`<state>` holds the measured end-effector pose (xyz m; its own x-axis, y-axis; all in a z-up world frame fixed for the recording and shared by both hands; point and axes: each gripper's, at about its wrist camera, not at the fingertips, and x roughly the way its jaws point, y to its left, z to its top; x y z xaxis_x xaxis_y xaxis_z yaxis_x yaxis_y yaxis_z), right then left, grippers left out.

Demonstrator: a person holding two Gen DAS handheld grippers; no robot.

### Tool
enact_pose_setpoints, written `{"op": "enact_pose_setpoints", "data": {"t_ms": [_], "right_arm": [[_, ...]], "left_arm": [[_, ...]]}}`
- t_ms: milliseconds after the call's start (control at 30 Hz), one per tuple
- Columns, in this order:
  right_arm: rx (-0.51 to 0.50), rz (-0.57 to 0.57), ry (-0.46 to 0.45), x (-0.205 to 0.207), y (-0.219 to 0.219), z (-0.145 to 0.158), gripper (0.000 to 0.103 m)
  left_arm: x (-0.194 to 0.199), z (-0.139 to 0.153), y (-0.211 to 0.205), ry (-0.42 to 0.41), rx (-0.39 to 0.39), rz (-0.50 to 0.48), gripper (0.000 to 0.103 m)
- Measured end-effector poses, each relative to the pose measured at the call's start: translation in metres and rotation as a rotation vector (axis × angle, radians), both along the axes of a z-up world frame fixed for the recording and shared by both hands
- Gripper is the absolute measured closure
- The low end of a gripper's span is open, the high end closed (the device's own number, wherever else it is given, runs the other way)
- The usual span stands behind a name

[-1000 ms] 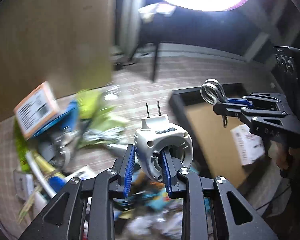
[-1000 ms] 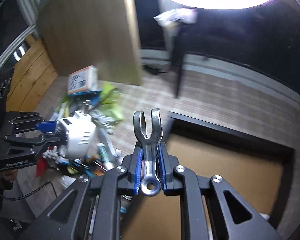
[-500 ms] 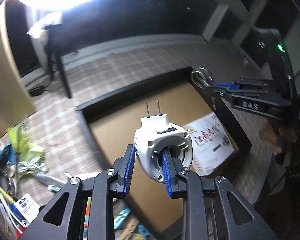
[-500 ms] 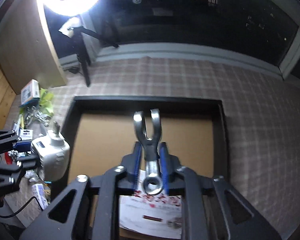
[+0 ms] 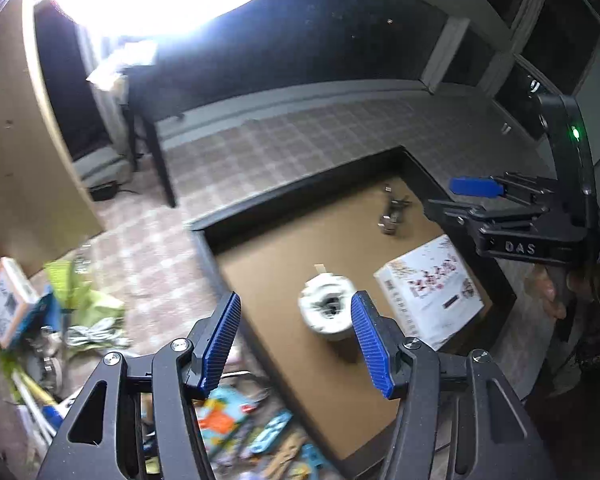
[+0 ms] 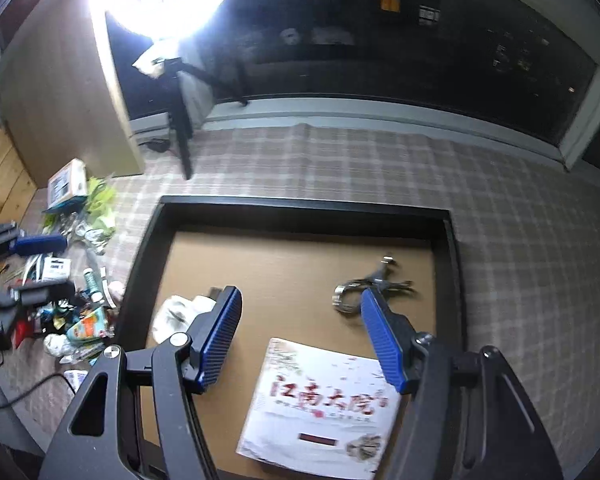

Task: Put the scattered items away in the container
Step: 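Carry the clip and adapter into the tray while both grippers open to release, then move both grippers back over the pile of items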

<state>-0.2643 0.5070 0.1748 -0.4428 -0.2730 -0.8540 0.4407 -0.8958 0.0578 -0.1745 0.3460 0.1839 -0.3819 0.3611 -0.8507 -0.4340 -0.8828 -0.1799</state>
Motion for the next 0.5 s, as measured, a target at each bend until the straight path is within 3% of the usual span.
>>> {"op": "enact_pose_setpoints", "data": {"t_ms": [333, 500], "right_arm": [[-0.024, 0.205, -0.031, 0.016, -0.085, -0.005, 0.043], [-0.008, 0.321, -0.062, 0.023, -0.142, -0.014, 0.053]], "left_arm": [[-0.008, -0.006, -0.113, -0.017, 0.001, 0.225, 0.048], [-0.005, -0.022, -0.157, -0.046, -0.002, 0.318, 0.049]]}}
